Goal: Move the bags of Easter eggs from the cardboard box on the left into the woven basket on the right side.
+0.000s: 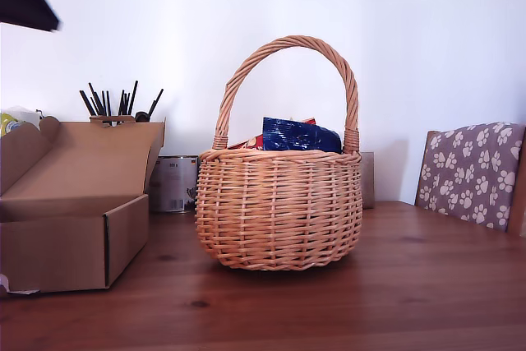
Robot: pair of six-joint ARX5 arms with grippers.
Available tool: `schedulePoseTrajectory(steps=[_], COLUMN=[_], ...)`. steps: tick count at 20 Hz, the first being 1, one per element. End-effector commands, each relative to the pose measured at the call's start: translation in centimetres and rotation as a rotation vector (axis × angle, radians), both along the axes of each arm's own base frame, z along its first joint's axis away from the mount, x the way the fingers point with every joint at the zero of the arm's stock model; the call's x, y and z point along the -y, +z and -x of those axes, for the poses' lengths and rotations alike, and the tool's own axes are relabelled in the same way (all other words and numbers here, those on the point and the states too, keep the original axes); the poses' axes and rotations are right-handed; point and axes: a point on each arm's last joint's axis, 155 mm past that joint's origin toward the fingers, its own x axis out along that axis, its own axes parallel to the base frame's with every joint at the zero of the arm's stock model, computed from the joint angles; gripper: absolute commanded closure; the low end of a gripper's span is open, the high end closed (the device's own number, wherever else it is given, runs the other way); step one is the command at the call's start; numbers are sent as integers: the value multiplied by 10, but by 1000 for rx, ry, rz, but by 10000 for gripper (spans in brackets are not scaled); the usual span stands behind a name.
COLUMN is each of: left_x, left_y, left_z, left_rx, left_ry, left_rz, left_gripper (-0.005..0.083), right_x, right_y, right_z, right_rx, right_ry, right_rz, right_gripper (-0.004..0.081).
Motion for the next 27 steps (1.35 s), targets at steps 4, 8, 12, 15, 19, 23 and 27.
schedulePoseTrajectory(steps=[4,8,12,15,19,23,27], left_x=[-9,-14,-16,-16,-17,-17,-18], left_y=[-17,-38,-35,-48,-65,-76,-80], left_z=[29,45,55,57,58,61,62], left_rx=[64,41,45,-28,-96,-137,-156], left_ry=[1,1,-1,12,16,17,18], left_rz=[14,9,13,58,38,26,20], left_gripper=[755,755,755,754,754,754,754], right_x=[-4,-3,-4,-3,-3,-2,-1], right_y=[-38,-53,-52,-61,-81,-100,-115], right_z=[9,23,38,40,42,47,52], right_rx=[-2,-4,6,-34,-116,-195,-258], right_ry=[30,37,55,53,54,54,53], right_rz=[-20,-14,4,1,12,23,32], right_gripper=[783,783,783,783,783,783,783])
